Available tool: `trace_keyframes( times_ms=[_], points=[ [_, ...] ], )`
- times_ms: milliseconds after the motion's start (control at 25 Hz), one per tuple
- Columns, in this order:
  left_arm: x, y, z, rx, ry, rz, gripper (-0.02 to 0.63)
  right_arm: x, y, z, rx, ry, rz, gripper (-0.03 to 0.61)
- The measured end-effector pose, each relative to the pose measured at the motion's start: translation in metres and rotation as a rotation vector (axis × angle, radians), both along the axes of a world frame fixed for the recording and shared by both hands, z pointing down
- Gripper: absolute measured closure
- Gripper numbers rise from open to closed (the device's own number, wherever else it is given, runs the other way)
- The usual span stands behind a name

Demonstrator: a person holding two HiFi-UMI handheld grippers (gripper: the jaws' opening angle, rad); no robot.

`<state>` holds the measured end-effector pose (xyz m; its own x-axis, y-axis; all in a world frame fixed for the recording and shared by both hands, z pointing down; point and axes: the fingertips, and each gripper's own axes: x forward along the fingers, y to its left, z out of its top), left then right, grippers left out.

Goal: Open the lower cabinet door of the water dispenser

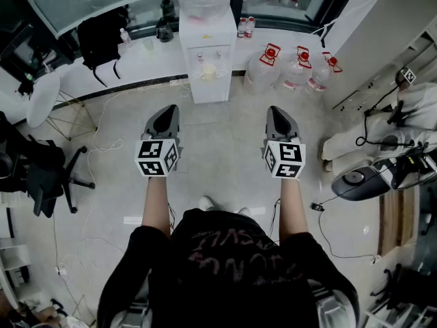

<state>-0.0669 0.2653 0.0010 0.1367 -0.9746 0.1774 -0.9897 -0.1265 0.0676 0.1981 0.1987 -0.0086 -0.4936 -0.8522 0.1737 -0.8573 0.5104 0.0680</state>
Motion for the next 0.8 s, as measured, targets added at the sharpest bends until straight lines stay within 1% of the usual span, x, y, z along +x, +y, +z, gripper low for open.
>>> trace_keyframes(
  times_ms=[480, 640, 800],
  points=[
    [-0.023, -0.005, 0.011, -0.011, 0.009, 0.033, 0.601, -0.023, -0.002, 0.008, -0.01, 0.009, 0.024, 0.566],
    [-0.029, -0.014, 0.024, -0.035, 0.032, 0.048, 0.601, -0.031, -0.01, 0.015, -0.025, 0.012, 0.021, 0.565],
    [-0.029, -0.031, 0.042, -0.073, 0.034, 0.064, 0.601, -0.035, -0.029, 0.026, -0.039, 0.026, 0.023, 0.565]
  ],
)
